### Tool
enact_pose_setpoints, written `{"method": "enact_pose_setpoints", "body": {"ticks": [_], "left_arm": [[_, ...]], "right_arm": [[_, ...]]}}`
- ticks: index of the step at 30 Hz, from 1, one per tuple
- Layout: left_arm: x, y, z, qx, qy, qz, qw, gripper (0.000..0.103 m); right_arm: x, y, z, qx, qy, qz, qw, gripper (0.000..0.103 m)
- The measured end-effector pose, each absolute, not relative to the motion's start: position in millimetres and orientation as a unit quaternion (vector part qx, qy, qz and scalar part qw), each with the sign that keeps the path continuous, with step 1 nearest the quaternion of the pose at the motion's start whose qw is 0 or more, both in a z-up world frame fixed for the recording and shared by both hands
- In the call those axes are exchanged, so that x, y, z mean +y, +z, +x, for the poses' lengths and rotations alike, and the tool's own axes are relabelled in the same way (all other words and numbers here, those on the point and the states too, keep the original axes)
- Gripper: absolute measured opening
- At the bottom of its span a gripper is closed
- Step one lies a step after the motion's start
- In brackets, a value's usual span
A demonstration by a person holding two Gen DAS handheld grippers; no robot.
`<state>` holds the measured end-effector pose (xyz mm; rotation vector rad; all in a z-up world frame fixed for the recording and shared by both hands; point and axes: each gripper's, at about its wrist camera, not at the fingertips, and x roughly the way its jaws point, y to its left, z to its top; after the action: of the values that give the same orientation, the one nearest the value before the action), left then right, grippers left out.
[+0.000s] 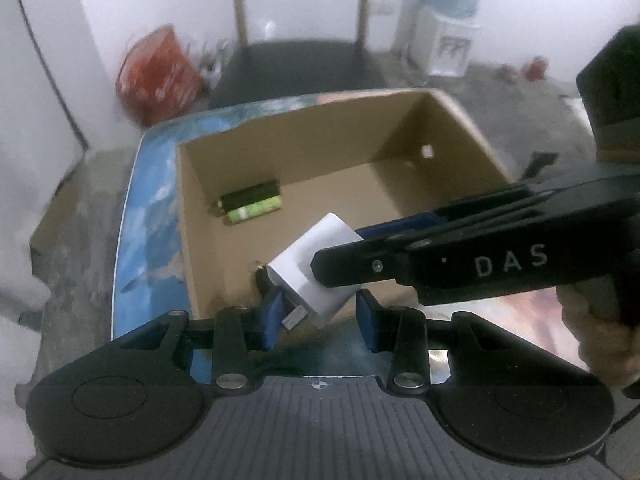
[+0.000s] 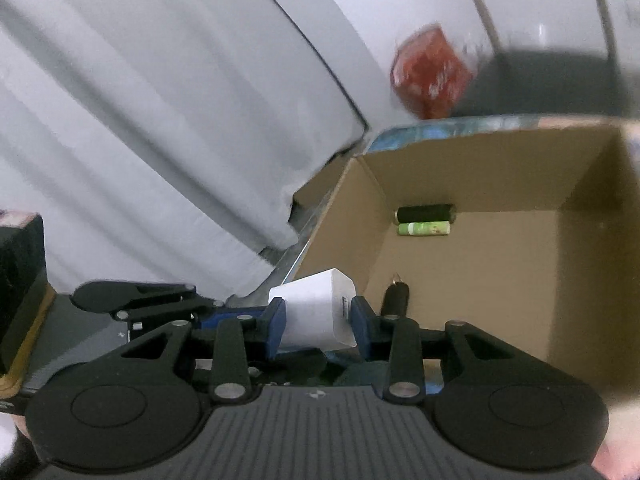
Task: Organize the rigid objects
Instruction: 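Carry the white cube into the box and open the right gripper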
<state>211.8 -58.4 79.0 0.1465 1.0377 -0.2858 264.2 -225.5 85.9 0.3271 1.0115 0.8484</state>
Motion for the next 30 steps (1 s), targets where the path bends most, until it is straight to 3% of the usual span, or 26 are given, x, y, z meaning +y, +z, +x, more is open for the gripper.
{"method": "enact_pose_setpoints", "body": {"ticks": [13,24,30], "left_arm": [[-56.1,14.0,300.7,0.587,-0.053,0.078,0.804,0.038],[-67.3,15.3,294.9,0.552,-0.028,0.155,0.819,0.039],[-60.0,37.4,283.9,0.535,-0.034,0.136,0.833,0.039]], "right_arm": [[-178.5,-6.6,391.9,0.584,0.354,0.174,0.710,0.039],[-162.3,-38.5,411.3,0.618,0.336,0.206,0.681,0.038],[-165.4,-27.7,405.5,0.604,0.328,0.210,0.696,0.038]]}}
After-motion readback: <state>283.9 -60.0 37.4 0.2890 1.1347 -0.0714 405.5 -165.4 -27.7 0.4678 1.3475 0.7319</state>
